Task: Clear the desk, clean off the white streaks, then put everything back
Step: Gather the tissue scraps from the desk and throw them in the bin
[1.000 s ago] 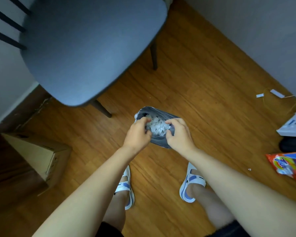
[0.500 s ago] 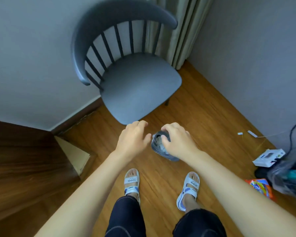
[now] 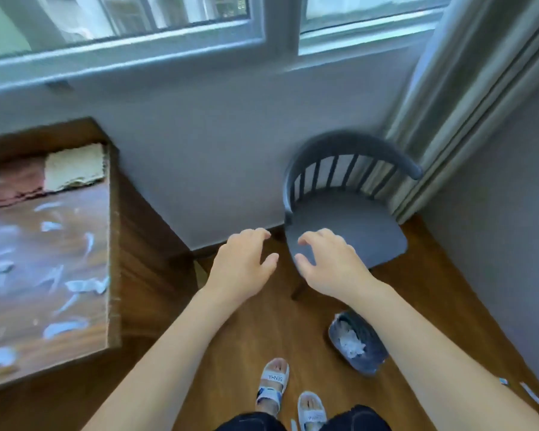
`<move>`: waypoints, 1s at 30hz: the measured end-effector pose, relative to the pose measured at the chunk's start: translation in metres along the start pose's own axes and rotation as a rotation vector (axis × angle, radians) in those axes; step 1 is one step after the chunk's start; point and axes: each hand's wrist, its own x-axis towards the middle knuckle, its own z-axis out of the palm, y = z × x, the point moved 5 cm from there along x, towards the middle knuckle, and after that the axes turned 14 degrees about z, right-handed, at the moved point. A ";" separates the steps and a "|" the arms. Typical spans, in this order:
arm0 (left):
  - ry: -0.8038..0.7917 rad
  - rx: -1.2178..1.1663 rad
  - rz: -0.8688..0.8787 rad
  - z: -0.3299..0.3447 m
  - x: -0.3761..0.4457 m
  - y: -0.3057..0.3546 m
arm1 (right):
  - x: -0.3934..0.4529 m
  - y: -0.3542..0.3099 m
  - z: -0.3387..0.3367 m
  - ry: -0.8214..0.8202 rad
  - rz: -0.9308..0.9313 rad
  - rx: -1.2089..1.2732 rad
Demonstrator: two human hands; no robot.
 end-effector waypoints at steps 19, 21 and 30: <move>0.358 -0.010 -0.613 -0.139 -0.251 -0.129 | -0.063 -0.274 0.074 -0.249 -0.634 0.020; 0.351 -0.019 -0.615 -0.146 -0.268 -0.161 | -0.061 -0.300 0.099 -0.244 -0.631 0.006; 0.267 -0.085 -0.498 -0.168 -0.297 -0.304 | -0.038 -0.356 0.164 -0.251 -0.670 -0.175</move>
